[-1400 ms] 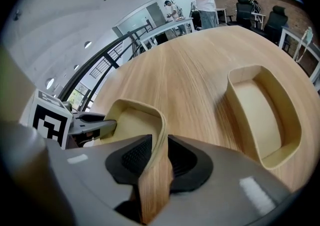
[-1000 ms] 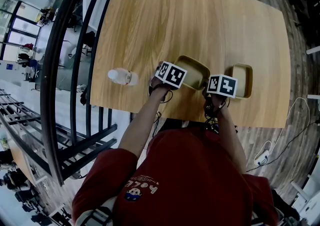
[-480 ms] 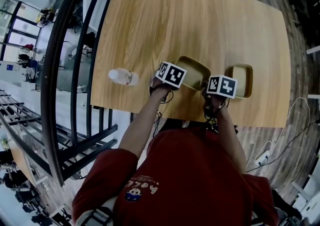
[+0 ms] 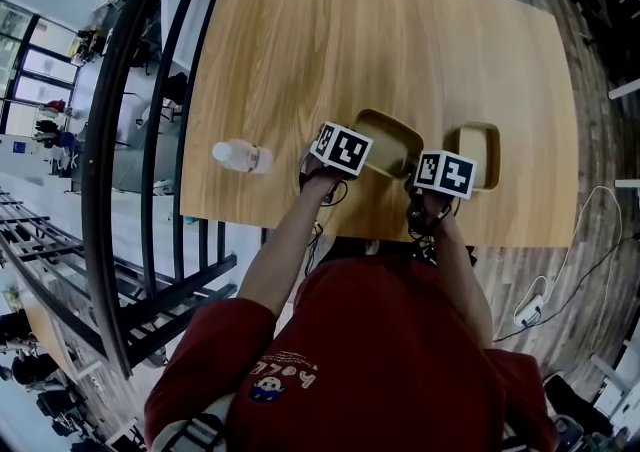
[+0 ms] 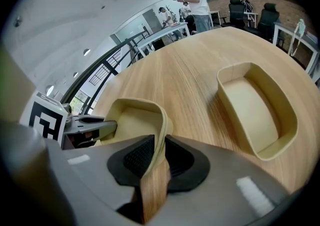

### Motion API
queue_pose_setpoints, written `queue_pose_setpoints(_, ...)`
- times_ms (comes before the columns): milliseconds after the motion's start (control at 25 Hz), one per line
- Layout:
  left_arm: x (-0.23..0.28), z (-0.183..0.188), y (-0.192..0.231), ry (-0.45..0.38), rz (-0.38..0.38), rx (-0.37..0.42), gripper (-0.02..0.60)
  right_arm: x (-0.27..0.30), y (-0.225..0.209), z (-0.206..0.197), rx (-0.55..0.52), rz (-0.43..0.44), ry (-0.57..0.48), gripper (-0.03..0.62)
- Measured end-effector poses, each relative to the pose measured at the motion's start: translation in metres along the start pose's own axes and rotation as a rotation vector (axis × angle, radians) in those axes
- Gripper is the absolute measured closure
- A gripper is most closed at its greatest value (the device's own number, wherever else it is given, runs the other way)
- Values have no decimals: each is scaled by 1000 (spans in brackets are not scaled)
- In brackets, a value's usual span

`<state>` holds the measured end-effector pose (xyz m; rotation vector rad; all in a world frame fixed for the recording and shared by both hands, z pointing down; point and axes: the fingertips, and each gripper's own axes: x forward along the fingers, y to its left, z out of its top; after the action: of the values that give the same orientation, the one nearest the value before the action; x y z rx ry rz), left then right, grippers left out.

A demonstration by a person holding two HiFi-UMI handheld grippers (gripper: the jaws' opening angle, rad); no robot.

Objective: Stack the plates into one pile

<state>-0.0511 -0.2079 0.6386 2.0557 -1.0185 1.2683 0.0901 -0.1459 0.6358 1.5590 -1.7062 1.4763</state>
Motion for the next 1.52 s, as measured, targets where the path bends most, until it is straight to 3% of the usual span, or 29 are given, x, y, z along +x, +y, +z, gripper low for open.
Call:
queue_pose_setpoints(680,-12,79,-70,-105,-45,184,545,-66,-53,29,138,-28,-193,516)
queue_pose_setpoints(920,-19,115,-106,-143,-81,286,548,-97,-76,35,221,-54,-275,514)
queue_pose_setpoints(1520,8,165,-195,-148,-175,518,548,-131,-134,20,482,-108,-378,507)
